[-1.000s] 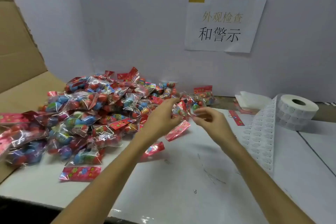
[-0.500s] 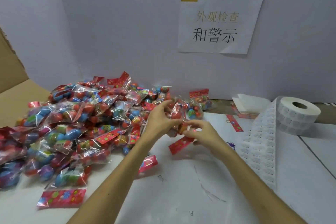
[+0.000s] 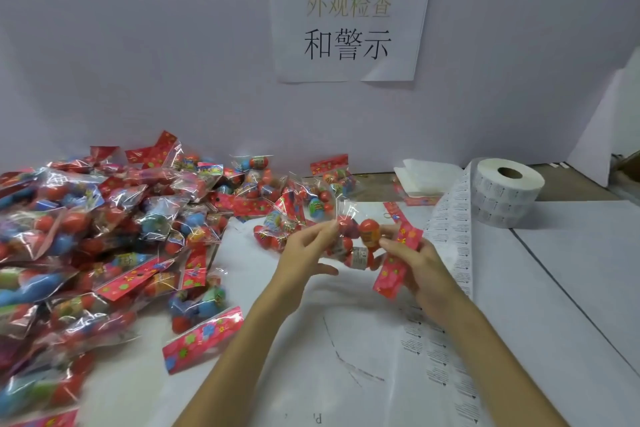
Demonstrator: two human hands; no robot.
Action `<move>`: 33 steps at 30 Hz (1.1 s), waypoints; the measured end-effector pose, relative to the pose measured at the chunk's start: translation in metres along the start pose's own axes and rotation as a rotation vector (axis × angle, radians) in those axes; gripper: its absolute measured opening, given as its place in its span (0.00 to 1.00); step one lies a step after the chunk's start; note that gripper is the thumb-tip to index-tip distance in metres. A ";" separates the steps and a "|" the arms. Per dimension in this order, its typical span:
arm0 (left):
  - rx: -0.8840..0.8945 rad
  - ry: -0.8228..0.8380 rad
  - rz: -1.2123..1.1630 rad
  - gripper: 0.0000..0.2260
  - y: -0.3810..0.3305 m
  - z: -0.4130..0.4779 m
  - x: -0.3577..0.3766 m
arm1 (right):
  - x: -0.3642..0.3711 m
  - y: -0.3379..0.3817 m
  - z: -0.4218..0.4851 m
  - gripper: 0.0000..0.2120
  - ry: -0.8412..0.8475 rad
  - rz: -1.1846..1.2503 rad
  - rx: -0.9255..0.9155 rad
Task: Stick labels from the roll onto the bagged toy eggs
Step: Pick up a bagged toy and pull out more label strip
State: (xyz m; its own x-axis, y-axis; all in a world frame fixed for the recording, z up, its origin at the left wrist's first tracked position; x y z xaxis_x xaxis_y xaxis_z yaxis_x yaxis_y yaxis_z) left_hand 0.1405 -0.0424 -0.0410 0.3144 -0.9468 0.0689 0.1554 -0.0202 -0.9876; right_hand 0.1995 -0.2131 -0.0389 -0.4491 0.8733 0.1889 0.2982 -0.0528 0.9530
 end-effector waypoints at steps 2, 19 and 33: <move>0.035 -0.043 0.038 0.11 0.004 -0.002 -0.002 | 0.002 -0.009 -0.003 0.09 -0.001 0.028 0.010; -0.077 0.114 -0.280 0.28 0.037 -0.024 0.030 | -0.017 -0.028 -0.006 0.02 -0.321 0.046 -0.094; -0.096 0.087 -0.409 0.19 0.030 -0.038 0.038 | -0.011 -0.014 -0.011 0.03 -0.167 0.044 -0.173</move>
State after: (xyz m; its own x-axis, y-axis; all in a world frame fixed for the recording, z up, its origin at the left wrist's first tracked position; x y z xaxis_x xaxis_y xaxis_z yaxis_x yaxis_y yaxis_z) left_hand 0.1219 -0.0908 -0.0736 0.1645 -0.8780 0.4494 0.1617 -0.4255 -0.8904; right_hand 0.1910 -0.2272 -0.0514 -0.2892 0.9355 0.2031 0.1594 -0.1621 0.9738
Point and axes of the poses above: each hand's wrist, its own z-axis towards the middle knuckle, its own x-axis out of the palm, y = z × x, the point moved 8 cm from there along z, towards the middle knuckle, and after that the axes turned 10 degrees about x, right-handed, at the moved point
